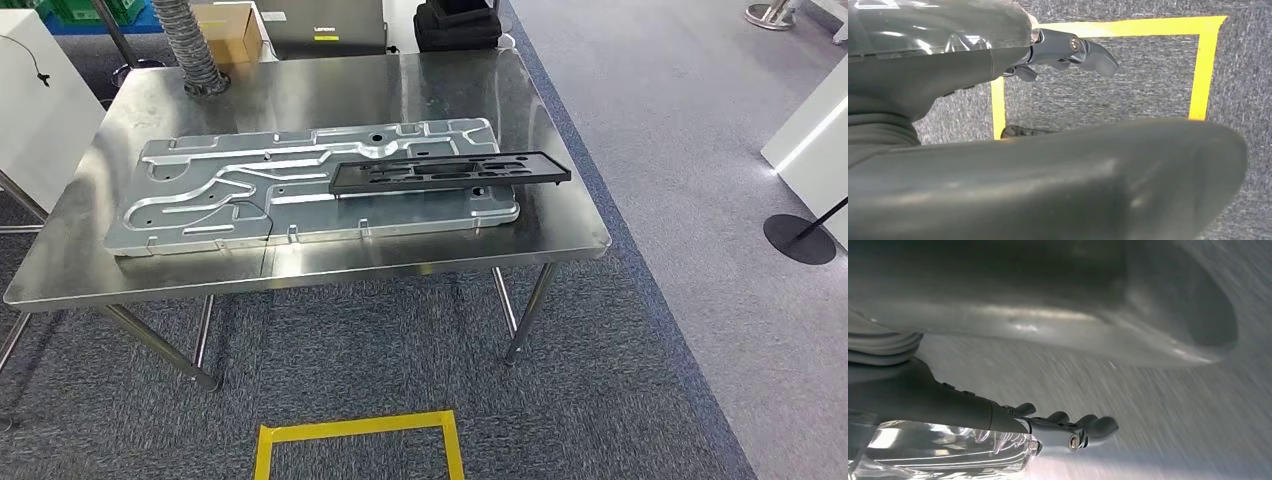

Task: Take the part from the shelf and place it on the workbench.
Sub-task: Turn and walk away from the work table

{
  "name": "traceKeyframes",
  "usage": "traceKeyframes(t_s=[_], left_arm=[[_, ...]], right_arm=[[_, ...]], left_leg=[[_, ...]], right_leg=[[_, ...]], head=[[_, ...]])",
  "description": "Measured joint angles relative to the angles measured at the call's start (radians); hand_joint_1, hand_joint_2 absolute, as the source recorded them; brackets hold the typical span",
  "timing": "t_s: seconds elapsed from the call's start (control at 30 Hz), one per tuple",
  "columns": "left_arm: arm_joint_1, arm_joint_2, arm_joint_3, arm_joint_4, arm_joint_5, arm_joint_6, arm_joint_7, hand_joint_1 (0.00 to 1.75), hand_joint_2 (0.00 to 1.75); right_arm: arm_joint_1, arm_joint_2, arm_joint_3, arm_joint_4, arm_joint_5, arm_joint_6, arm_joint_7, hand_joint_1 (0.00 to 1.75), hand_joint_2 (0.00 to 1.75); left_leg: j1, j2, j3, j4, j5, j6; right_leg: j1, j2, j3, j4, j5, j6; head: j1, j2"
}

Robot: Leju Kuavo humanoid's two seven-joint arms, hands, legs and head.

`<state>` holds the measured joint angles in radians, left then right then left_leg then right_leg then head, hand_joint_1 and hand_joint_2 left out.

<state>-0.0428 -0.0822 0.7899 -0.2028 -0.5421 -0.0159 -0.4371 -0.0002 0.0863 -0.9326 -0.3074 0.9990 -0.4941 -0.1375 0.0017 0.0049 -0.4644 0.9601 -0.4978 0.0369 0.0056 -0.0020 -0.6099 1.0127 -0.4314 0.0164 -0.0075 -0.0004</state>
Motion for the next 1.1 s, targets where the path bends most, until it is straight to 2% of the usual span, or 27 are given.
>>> traceKeyframes(t_s=[0.03,0.1,0.13,0.17,0.2,0.23,0.27,0.3,0.33,0.37,0.4,0.47,0.5,0.53,0.6,0.63,0.67,0.7,0.73,0.77,0.83,0.87,0.9,0.97,1.0,1.03,1.1], left_arm=[[0.000,-0.002,0.000,0.000,-0.002,-0.003,-0.001,0.00,0.00],[0.002,-0.004,-0.002,0.000,-0.009,-0.007,0.000,0.00,0.00],[0.004,-0.005,-0.003,0.000,-0.014,-0.008,0.002,0.00,0.00],[0.005,-0.007,-0.006,0.001,-0.020,-0.008,0.006,0.00,0.00],[0.005,-0.008,-0.008,0.001,-0.025,-0.008,0.011,0.00,0.00],[0.005,-0.009,-0.011,0.001,-0.029,-0.008,0.017,0.00,0.00],[0.005,-0.011,-0.013,0.002,-0.032,-0.008,0.023,0.00,0.00],[0.005,-0.013,-0.015,0.002,-0.034,-0.008,0.027,0.00,0.00],[0.005,-0.014,-0.016,0.002,-0.035,-0.009,0.032,0.00,0.00],[0.005,-0.015,-0.017,0.002,-0.034,-0.009,0.035,0.00,0.00],[0.005,-0.015,-0.017,0.002,-0.033,-0.010,0.038,0.00,0.00],[0.006,-0.015,-0.017,0.002,-0.028,-0.015,0.044,0.00,0.00],[0.007,-0.015,-0.017,0.002,-0.025,-0.019,0.048,0.00,0.00],[0.008,-0.015,-0.017,0.002,-0.021,-0.022,0.052,0.00,0.00],[0.009,-0.015,-0.017,0.002,-0.017,-0.026,0.061,0.00,0.00],[0.009,-0.015,-0.017,0.002,-0.016,-0.026,0.065,0.00,0.00],[0.009,-0.016,-0.017,0.003,-0.016,-0.027,0.070,0.00,0.00],[0.009,-0.016,-0.017,0.003,-0.017,-0.027,0.073,0.00,0.00],[0.009,-0.017,-0.017,0.003,-0.017,-0.027,0.076,0.00,0.00],[0.008,-0.017,-0.017,0.003,-0.017,-0.027,0.078,0.00,0.00],[0.003,-0.017,-0.017,0.003,-0.017,-0.027,0.080,0.00,0.00],[0.001,-0.017,-0.017,0.003,-0.017,-0.027,0.081,0.00,0.00],[0.000,-0.017,-0.017,0.003,-0.017,-0.026,0.081,0.00,0.00],[0.000,-0.017,-0.017,0.003,-0.018,-0.026,0.082,0.00,0.00],[0.000,-0.018,-0.016,0.003,-0.018,-0.026,0.082,0.00,0.00],[0.000,-0.018,-0.016,0.003,-0.018,-0.026,0.083,0.00,0.00],[0.000,-0.017,-0.016,0.004,-0.018,-0.025,0.084,0.00,0.00]], right_arm=[[-0.001,0.000,-0.002,0.013,0.000,0.030,0.022,0.00,0.00],[-0.003,-0.001,-0.006,0.035,-0.002,0.097,0.056,0.00,0.00],[-0.003,-0.002,-0.009,0.042,-0.003,0.131,0.068,0.00,0.00],[-0.004,-0.003,-0.013,0.050,-0.006,0.164,0.078,0.00,0.00],[-0.005,-0.003,-0.015,0.056,-0.007,0.188,0.086,0.00,0.00],[-0.006,-0.004,-0.017,0.060,-0.008,0.202,0.093,0.00,0.00],[-0.007,-0.004,-0.018,0.063,-0.009,0.210,0.098,0.00,0.00],[-0.009,-0.004,-0.019,0.066,-0.009,0.216,0.103,0.00,0.00],[-0.012,-0.004,-0.019,0.069,-0.008,0.223,0.109,0.00,0.00],[-0.015,-0.004,-0.020,0.072,-0.008,0.233,0.116,0.00,0.00],[-0.017,-0.004,-0.020,0.075,-0.008,0.244,0.124,0.00,0.00],[-0.020,-0.002,-0.022,0.082,-0.008,0.262,0.138,0.00,0.00],[-0.023,0.000,-0.023,0.084,-0.008,0.266,0.143,0.00,0.00],[-0.025,0.001,-0.024,0.086,-0.008,0.268,0.147,0.00,0.00],[-0.027,0.003,-0.026,0.088,-0.008,0.274,0.155,0.00,0.00],[-0.028,0.004,-0.027,0.089,-0.008,0.279,0.160,0.00,0.00],[-0.029,0.004,-0.027,0.091,-0.008,0.284,0.163,0.00,0.00],[-0.030,0.004,-0.027,0.092,-0.008,0.289,0.167,0.00,0.00],[-0.031,0.004,-0.027,0.092,-0.008,0.292,0.170,0.00,0.00],[-0.032,0.005,-0.027,0.093,-0.008,0.294,0.172,0.00,0.00],[-0.035,0.006,-0.027,0.095,-0.008,0.298,0.175,0.00,0.00],[-0.036,0.007,-0.028,0.095,-0.008,0.299,0.175,0.00,0.00],[-0.037,0.008,-0.028,0.096,-0.009,0.301,0.176,0.00,0.00],[-0.039,0.008,-0.031,0.097,-0.011,0.305,0.176,0.00,0.00],[-0.039,0.008,-0.033,0.098,-0.013,0.307,0.176,0.00,0.00],[-0.040,0.008,-0.036,0.099,-0.014,0.311,0.177,0.00,0.00],[-0.040,0.010,-0.041,0.101,-0.015,0.316,0.181,0.00,0.00]], left_leg=[[0.002,0.002,-0.014,-0.003,0.014,0.007],[0.000,0.004,-0.044,-0.001,0.036,0.012],[-0.001,0.005,-0.060,0.001,0.047,0.011],[-0.001,0.006,-0.077,0.004,0.058,0.009],[-0.001,0.006,-0.093,0.009,0.067,0.007],[0.000,0.006,-0.110,0.015,0.076,0.004],[0.001,0.006,-0.124,0.022,0.084,0.001],[0.000,0.006,-0.137,0.030,0.091,-0.004],[0.000,0.006,-0.145,0.035,0.097,-0.010],[0.000,0.006,-0.150,0.038,0.104,-0.017],[0.000,0.006,-0.153,0.038,0.112,-0.024],[0.002,0.004,-0.157,0.040,0.120,-0.036],[0.003,0.003,-0.164,0.054,0.101,-0.041],[0.004,0.001,-0.174,0.086,0.063,-0.045],[0.007,0.000,-0.206,0.204,-0.045,-0.050],[0.008,0.000,-0.217,0.269,-0.080,-0.053],[0.008,0.000,-0.218,0.315,-0.092,-0.054],[0.008,0.000,-0.205,0.331,-0.081,-0.053],[0.008,0.000,-0.174,0.311,-0.056,-0.050],[0.008,0.000,-0.123,0.256,-0.032,-0.045],[0.003,-0.001,-0.003,0.097,-0.031,-0.032],[0.000,-0.001,0.037,0.035,-0.043,-0.025],[-0.004,-0.001,0.056,0.000,-0.052,-0.020],[-0.007,0.002,0.049,-0.012,-0.040,-0.008],[-0.006,0.005,0.040,-0.014,-0.029,0.000],[-0.004,0.007,0.029,-0.016,-0.015,0.006],[-0.003,0.009,-0.002,-0.017,0.011,0.014]], right_leg=[[-0.002,0.002,-0.015,0.038,-0.042,0.006],[-0.009,0.003,-0.048,0.159,-0.144,0.015],[-0.011,0.003,-0.058,0.217,-0.173,0.019],[-0.013,0.003,-0.055,0.251,-0.177,0.022],[-0.015,0.003,-0.035,0.251,-0.160,0.024],[-0.017,0.002,0.003,0.212,-0.131,0.026],[-0.019,0.002,0.057,0.145,-0.107,0.026],[-0.019,0.003,0.112,0.064,-0.101,0.024],[-0.017,0.004,0.153,0.001,-0.102,0.019],[-0.014,0.005,0.176,-0.039,-0.109,0.011],[-0.010,0.006,0.181,-0.055,-0.114,0.003],[-0.010,0.004,0.168,-0.057,-0.098,-0.016],[-0.012,0.002,0.158,-0.058,-0.086,-0.025],[-0.013,0.000,0.147,-0.060,-0.073,-0.032],[-0.010,-0.003,0.119,-0.059,-0.050,-0.040],[-0.008,-0.004,0.102,-0.056,-0.038,-0.041],[-0.005,-0.005,0.084,-0.053,-0.027,-0.041],[-0.003,-0.006,0.065,-0.048,-0.016,-0.040],[-0.001,-0.006,0.046,-0.043,-0.006,-0.039],[0.000,-0.005,0.029,-0.038,0.004,-0.038],[0.004,-0.005,0.005,-0.028,0.022,-0.031],[0.005,-0.005,-0.001,-0.025,0.031,-0.026],[0.004,-0.006,-0.003,-0.025,0.040,-0.020],[-0.001,-0.006,-0.007,-0.025,0.052,-0.008],[-0.003,-0.004,-0.013,-0.014,0.037,-0.002],[-0.005,-0.001,-0.023,0.013,0.002,0.003],[-0.009,0.002,-0.053,0.123,-0.107,0.010]], head=[[0.000,0.000],[0.000,0.000],[0.000,0.000],[0.000,0.000],[0.000,0.000],[0.000,0.000],[0.000,0.000],[0.000,0.000],[0.000,0.000],[0.000,0.000],[0.000,0.000],[0.000,0.000],[0.000,0.000],[-0.001,0.000],[0.000,0.000],[0.000,0.000],[0.000,0.000],[0.000,0.000],[0.000,0.000],[0.000,0.000],[0.000,0.000],[0.000,0.000],[-0.001,0.000],[-0.001,0.000],[-0.001,0.000],[0.000,0.000],[0.000,0.000]])
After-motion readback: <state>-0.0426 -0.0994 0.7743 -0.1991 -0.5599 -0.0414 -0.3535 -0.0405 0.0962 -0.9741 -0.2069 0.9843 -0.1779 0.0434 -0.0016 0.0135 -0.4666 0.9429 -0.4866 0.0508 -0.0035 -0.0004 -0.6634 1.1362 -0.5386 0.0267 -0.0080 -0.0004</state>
